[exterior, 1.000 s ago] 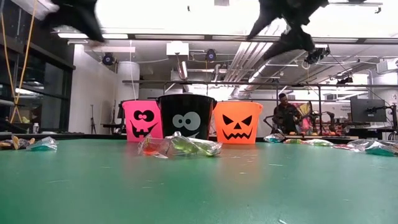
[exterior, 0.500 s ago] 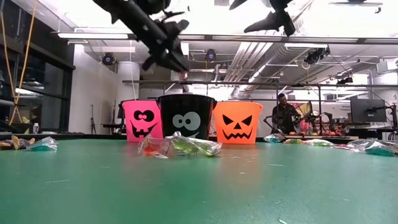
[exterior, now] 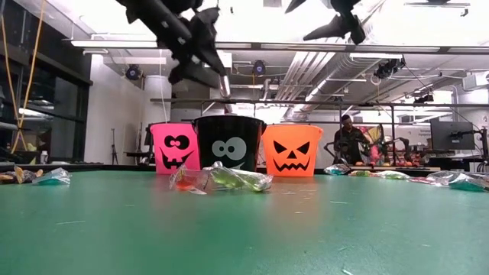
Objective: Sort candy by brand, put in halloween buckets
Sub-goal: Put the green candy into the black bucket
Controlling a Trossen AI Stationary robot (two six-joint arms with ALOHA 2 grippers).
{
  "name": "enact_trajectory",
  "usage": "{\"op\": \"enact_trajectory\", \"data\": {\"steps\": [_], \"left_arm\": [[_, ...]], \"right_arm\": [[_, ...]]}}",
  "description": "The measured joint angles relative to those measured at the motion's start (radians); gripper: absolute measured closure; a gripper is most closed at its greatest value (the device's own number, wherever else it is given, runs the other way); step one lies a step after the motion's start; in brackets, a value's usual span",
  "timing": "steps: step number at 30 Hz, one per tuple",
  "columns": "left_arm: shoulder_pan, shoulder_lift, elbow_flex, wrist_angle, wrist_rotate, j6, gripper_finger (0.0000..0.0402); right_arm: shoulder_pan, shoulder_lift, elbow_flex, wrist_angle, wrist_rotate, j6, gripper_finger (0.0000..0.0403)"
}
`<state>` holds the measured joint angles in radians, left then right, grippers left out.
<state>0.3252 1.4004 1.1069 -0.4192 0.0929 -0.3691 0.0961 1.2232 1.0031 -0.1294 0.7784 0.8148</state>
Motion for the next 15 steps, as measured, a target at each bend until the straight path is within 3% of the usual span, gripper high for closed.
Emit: {"op": "enact_trajectory", "data": {"steps": [4,9,12,15], "left_arm": [[-0.012,-0.124,-0.024,0.022,0.033,0.014,0.0216],[-0.013,-0.325,-0.143,0.144,0.032,-0.006,0.0216],[-0.013,-0.431,-0.243,0.256,0.029,-0.051,0.0216],[-0.013,-0.495,-0.332,0.325,0.023,-0.129,0.0216]], "right_arm": [[-0.022,0.0,0.0,-0.001,-0.001,0.057,0.0101],[-0.061,0.0,0.0,-0.021,-0.004,0.167,0.0101],[-0.147,0.0,0.039,-0.228,-0.076,0.347,0.0101],[-0.292,0.0,0.089,-0.487,-0.181,0.376,0.0101]]}}
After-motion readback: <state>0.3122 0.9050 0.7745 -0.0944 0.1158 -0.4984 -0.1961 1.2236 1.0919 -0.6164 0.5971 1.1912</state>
